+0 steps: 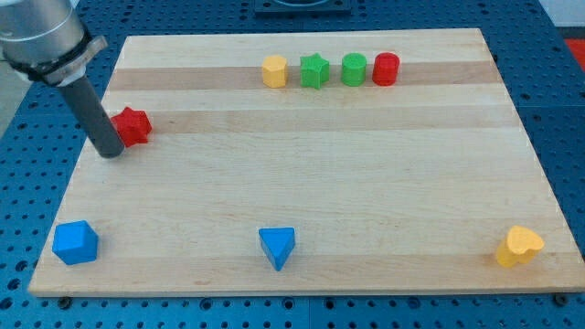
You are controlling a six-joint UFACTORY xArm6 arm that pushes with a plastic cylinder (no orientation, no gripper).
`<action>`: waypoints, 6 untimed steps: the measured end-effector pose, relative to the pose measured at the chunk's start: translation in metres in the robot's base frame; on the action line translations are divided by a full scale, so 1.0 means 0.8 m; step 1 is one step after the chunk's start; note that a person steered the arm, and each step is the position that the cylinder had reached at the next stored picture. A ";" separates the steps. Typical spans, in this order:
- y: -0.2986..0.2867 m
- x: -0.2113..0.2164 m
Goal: Move the red star left to the yellow hexagon
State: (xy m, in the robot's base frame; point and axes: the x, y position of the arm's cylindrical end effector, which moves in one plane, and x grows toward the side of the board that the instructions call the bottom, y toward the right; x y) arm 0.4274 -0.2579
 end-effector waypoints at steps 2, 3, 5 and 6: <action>0.017 -0.060; 0.040 -0.054; 0.064 -0.016; 0.062 -0.039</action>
State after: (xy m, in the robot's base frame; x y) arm 0.3962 -0.2087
